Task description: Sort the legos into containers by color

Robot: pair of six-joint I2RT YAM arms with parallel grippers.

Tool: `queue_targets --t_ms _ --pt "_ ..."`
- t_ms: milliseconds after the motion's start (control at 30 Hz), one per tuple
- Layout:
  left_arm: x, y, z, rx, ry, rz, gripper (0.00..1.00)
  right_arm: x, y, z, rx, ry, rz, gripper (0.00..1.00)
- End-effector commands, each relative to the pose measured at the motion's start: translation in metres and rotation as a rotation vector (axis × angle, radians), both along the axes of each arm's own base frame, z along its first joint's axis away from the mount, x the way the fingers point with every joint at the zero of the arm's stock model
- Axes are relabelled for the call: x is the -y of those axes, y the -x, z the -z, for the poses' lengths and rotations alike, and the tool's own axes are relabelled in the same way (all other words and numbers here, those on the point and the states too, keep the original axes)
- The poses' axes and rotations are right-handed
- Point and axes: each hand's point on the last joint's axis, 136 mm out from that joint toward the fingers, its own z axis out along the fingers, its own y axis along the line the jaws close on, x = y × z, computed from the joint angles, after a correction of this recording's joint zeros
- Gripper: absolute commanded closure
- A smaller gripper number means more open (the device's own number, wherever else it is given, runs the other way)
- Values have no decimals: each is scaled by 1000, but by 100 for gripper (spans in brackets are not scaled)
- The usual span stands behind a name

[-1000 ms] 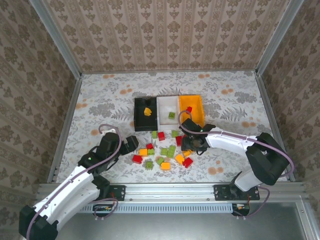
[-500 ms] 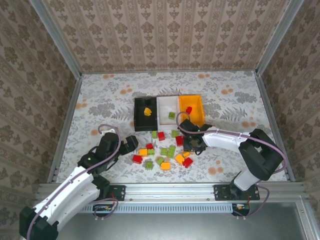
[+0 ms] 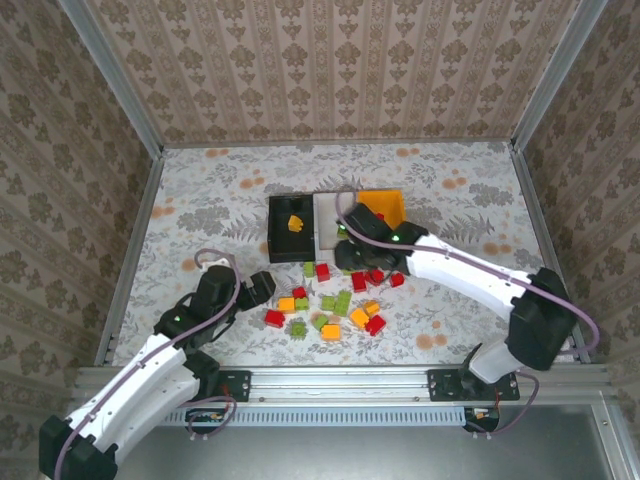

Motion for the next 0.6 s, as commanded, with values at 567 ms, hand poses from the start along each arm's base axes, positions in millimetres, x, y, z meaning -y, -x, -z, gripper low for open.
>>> queue_targets --t_ms 567 --pt "-8 19 10 -89 -28 25 0 -132 -121 49 15 49 -53 57"
